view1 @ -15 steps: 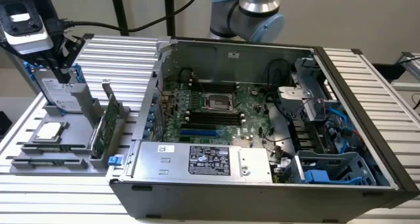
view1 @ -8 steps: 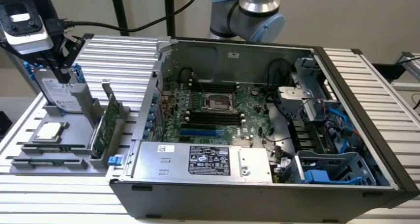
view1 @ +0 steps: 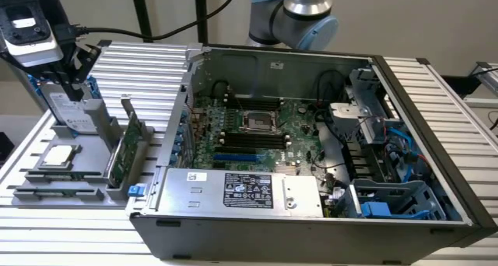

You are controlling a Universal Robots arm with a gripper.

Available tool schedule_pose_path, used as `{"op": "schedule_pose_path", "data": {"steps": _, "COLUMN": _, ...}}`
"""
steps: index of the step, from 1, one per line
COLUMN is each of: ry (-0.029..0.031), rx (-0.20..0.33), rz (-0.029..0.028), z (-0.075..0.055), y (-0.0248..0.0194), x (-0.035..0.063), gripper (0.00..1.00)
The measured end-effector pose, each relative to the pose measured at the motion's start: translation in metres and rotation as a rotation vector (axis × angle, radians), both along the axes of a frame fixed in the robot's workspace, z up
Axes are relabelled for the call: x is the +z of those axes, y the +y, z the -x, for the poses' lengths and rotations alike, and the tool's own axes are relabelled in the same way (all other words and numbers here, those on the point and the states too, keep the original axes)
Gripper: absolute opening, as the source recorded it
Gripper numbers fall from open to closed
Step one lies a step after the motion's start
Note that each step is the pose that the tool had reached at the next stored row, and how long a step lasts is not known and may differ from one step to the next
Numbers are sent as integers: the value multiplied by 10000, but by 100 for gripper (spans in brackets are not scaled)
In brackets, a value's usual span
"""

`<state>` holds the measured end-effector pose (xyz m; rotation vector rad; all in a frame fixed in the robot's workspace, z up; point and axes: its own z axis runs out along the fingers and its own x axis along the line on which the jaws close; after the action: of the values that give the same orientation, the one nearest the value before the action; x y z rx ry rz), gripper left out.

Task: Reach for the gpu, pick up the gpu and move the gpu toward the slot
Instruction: 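Reach for the gpu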

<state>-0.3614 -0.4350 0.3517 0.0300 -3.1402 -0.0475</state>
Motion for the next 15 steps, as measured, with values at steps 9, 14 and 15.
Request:
{"op": "schedule_pose_path", "data": {"steps": 9, "ry": 1, "rx": -1, "rz": 17, "z": -224, "y": -182, "x": -58, "gripper": 11}}
{"op": "schedule_pose_path", "data": {"steps": 14, "ry": 1, "rx": 0, "rz": 40, "z": -407, "y": -194, "x": -106, "gripper": 11}}
{"op": "schedule_pose_path", "data": {"steps": 15, "ry": -2, "rx": -1, "rz": 47, "z": -409, "y": -194, "x": -110, "gripper": 11}}
